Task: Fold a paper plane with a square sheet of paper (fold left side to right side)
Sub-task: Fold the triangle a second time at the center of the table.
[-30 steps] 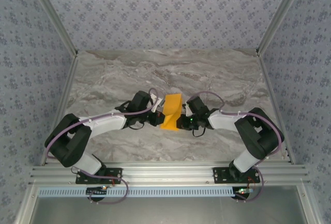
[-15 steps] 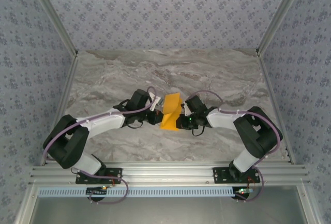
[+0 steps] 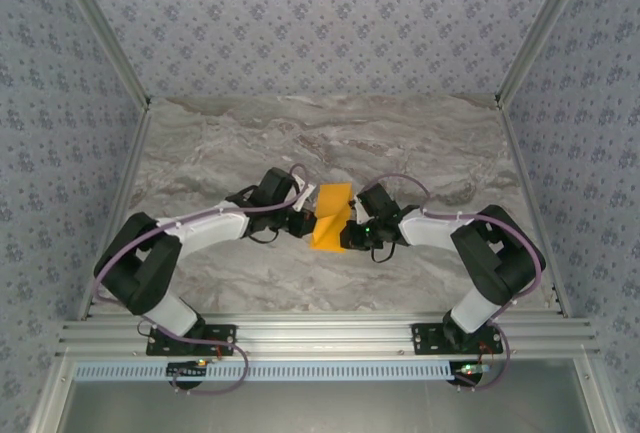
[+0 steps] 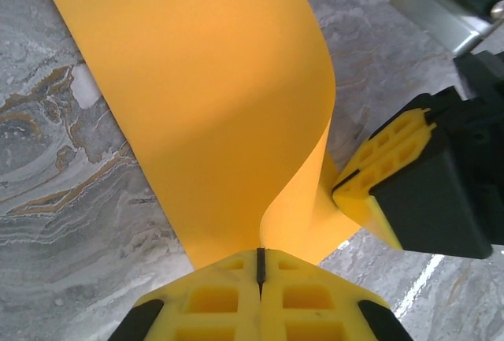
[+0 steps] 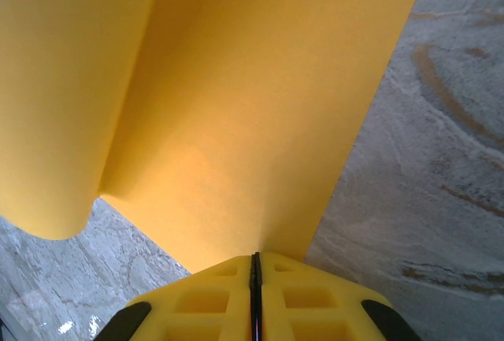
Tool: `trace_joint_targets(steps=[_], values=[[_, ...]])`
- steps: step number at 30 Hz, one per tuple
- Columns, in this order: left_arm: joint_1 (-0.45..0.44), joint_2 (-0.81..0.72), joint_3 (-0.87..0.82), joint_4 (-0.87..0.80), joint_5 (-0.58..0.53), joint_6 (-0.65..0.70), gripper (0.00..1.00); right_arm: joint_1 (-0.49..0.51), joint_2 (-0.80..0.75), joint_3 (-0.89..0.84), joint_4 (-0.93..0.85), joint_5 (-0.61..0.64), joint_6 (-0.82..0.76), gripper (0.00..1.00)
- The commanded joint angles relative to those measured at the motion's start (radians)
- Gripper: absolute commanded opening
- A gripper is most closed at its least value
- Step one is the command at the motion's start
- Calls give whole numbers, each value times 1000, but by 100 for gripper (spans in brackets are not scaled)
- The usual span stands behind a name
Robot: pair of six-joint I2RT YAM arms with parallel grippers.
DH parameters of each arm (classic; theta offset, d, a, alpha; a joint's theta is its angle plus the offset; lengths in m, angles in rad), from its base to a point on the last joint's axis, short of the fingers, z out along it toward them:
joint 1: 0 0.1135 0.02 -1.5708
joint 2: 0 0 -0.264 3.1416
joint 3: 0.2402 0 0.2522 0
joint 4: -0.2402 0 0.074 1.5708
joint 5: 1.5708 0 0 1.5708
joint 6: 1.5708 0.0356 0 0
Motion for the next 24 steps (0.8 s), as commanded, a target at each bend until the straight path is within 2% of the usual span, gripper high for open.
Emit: trace_joint_targets(steps=[1, 24], values=[[4, 30, 47, -33, -14, 40, 0, 11, 16, 18, -48, 19, -22, 9], [4, 208, 158, -43, -53, 88, 0, 18, 14, 23, -72, 23, -45, 9]])
